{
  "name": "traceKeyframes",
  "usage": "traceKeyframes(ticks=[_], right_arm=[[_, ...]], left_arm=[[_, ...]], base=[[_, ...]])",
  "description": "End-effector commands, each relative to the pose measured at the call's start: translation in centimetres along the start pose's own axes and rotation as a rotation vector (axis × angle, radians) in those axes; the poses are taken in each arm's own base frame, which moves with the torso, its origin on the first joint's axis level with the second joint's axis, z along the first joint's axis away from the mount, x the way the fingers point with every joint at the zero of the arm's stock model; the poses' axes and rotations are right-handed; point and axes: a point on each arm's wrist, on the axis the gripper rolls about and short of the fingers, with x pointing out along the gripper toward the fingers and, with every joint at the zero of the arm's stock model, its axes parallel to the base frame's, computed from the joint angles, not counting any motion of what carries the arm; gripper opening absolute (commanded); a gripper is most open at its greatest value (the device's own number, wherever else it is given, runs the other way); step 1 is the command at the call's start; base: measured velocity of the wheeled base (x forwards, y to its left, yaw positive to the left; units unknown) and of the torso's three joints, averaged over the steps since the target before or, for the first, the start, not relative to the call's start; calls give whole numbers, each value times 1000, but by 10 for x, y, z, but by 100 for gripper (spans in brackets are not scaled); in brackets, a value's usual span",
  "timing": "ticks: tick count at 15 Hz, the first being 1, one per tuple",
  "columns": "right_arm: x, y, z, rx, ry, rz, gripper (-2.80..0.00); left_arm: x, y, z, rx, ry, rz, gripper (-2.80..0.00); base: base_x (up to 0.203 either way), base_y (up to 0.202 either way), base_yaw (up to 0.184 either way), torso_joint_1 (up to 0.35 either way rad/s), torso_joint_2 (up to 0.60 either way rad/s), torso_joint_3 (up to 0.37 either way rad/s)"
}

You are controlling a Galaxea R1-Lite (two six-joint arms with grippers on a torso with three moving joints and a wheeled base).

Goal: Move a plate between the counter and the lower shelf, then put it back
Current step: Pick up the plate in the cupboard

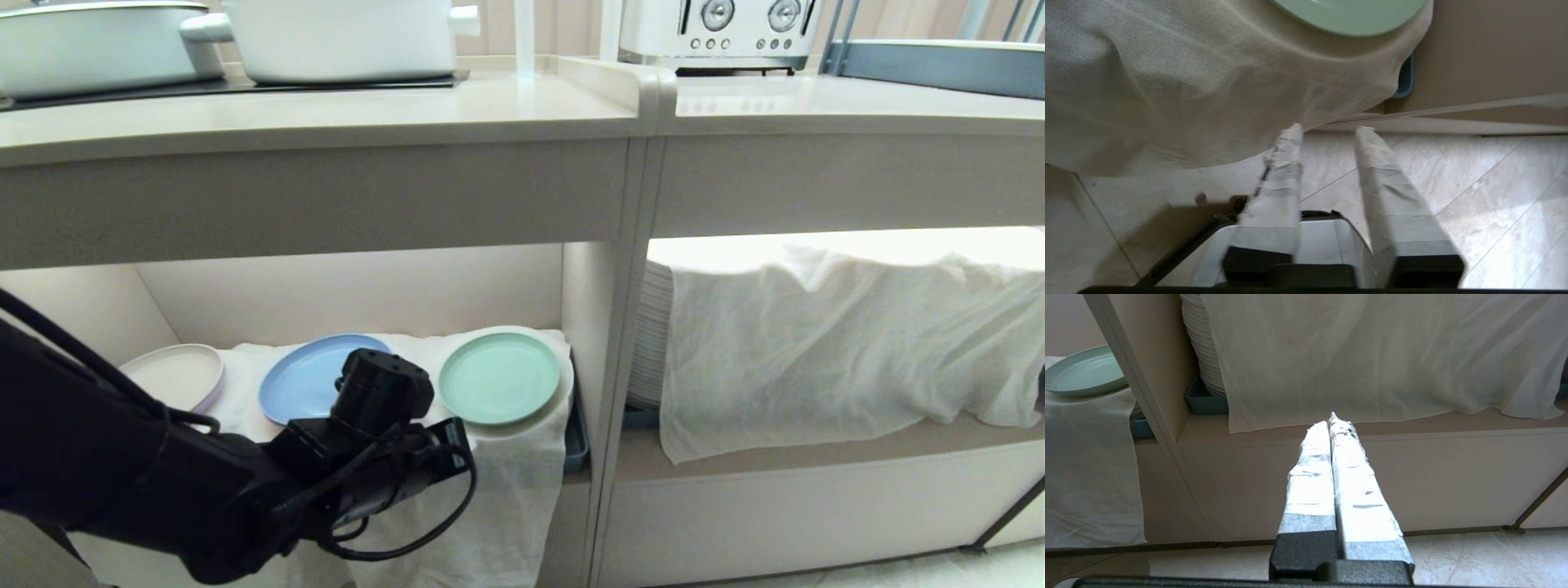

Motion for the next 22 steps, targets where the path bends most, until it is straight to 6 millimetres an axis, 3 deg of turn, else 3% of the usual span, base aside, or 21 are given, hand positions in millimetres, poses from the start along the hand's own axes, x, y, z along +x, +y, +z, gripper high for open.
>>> traceKeyframes(ticks=[1, 6, 12, 22], right_arm=[[0, 0, 0, 0, 0, 0, -280], [0, 0, 0, 0, 0, -1, -280], [0, 0, 0, 0, 0, 0, -280], [0, 0, 0, 0, 0, 0, -280]], left_arm=[[0, -1, 2, -40, -26, 13, 0], [6, -5, 8, -119, -62, 18, 0], [32, -5, 8, -130, -57, 62, 0], [78, 2, 26, -245, -130, 135, 0]], base=[[0, 0, 0, 0, 0, 0], [0, 0, 0, 0, 0, 0], [0, 0, 0, 0, 0, 0], [0, 0, 0, 0, 0, 0]])
